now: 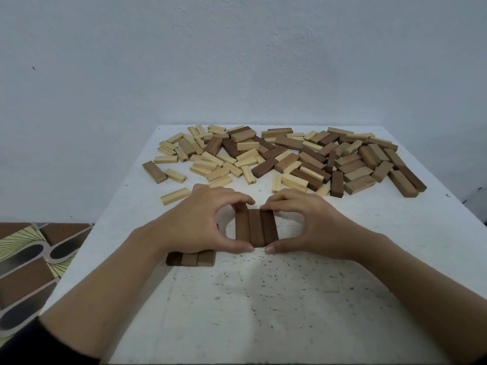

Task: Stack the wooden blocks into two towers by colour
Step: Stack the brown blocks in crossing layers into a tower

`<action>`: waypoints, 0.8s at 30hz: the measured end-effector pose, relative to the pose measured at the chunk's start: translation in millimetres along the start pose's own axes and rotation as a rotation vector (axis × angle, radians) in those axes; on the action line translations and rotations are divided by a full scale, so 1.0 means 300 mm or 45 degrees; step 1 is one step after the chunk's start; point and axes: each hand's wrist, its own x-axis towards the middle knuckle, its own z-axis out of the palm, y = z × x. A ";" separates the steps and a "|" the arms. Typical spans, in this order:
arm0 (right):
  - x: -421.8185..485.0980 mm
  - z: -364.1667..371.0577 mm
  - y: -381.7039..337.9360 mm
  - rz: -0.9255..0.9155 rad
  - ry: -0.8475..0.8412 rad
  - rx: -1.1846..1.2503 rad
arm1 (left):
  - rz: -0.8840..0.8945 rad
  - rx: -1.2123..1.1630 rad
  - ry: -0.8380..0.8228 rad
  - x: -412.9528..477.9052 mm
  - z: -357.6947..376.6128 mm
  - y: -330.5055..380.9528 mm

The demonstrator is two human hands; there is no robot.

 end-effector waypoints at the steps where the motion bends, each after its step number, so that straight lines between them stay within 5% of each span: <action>1: 0.002 0.002 -0.001 -0.001 -0.002 0.016 | 0.006 -0.008 -0.001 0.002 -0.001 0.005; 24: -0.001 0.026 -0.015 0.066 -0.014 0.099 | -0.074 -0.160 -0.063 0.019 -0.014 0.032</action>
